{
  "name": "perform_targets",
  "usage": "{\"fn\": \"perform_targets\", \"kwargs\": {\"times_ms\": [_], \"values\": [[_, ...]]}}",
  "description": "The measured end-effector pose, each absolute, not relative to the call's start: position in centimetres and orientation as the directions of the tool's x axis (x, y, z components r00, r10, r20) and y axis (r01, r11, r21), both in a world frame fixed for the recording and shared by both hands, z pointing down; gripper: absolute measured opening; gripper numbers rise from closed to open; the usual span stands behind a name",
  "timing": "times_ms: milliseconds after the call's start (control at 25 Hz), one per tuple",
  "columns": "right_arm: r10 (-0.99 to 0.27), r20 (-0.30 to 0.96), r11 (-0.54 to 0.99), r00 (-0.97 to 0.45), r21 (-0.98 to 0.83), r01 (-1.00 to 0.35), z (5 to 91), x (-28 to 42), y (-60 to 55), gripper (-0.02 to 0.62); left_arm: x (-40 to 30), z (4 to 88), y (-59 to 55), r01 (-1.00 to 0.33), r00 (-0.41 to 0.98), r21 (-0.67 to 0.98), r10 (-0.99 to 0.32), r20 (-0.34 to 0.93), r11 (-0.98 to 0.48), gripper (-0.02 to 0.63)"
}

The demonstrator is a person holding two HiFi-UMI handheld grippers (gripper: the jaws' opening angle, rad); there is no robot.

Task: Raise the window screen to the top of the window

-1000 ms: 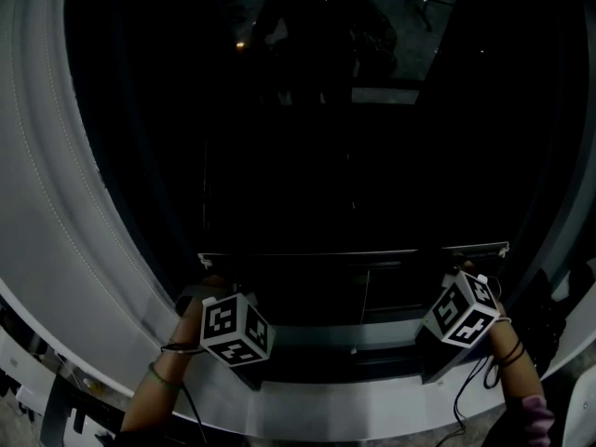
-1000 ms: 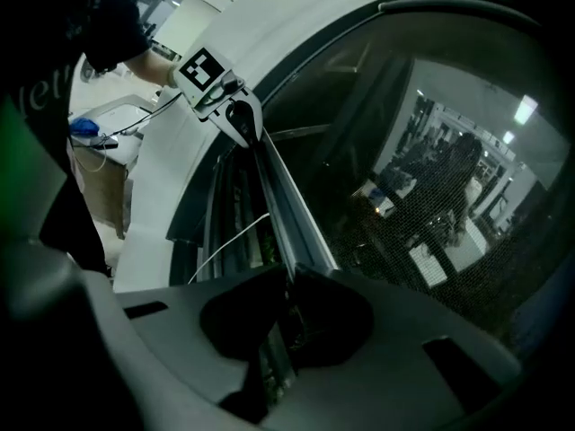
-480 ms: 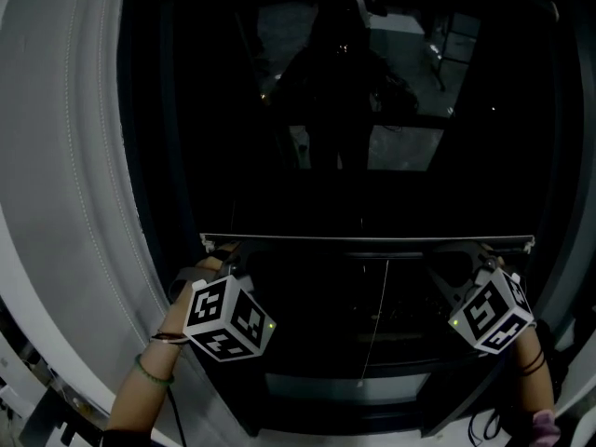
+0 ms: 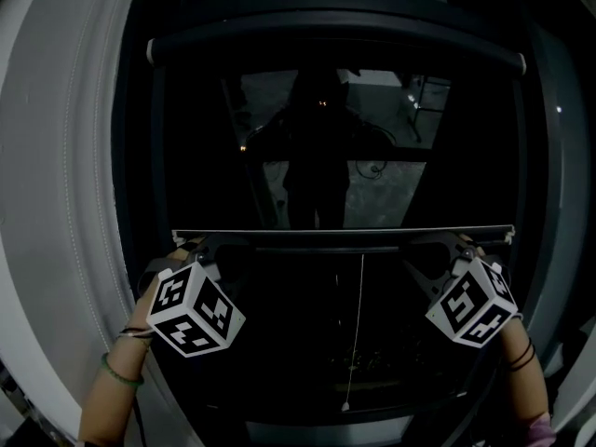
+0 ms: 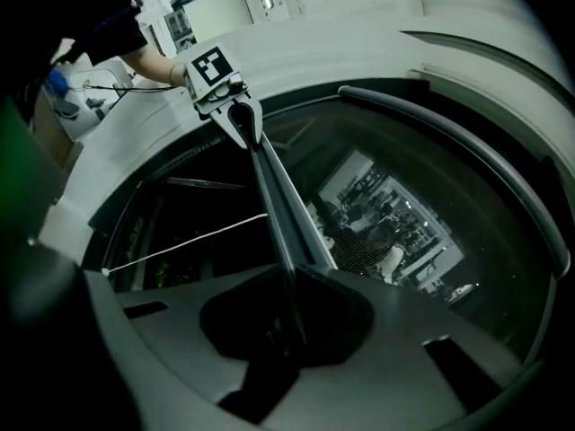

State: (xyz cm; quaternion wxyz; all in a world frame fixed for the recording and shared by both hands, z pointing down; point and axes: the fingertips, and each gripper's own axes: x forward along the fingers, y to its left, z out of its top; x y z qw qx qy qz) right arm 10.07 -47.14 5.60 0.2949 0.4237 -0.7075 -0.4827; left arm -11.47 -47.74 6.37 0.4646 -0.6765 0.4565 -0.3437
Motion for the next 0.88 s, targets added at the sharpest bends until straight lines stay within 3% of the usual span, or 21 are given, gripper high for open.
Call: {"fn": "perform_targets", "kwargs": {"times_ms": [440, 880], "values": [[-0.897, -0.108, 0.046, -0.428, 0.941, -0.335, -6.7, 9.7, -47.1, 0.04, -11.7, -6.5, -47.5, -0.276, 0.308, -0.96, -0.95, -0.051, -0.038, 0.043], [-0.907, -0.198, -0.043, -0.371, 0.921, -0.386, -17.6, 9.6, -47.0, 0.049, -11.6, -17.5, -47.1, -0.336, 0.292, -0.939, -0.94, -0.177, 0.072, 0.049]]}}
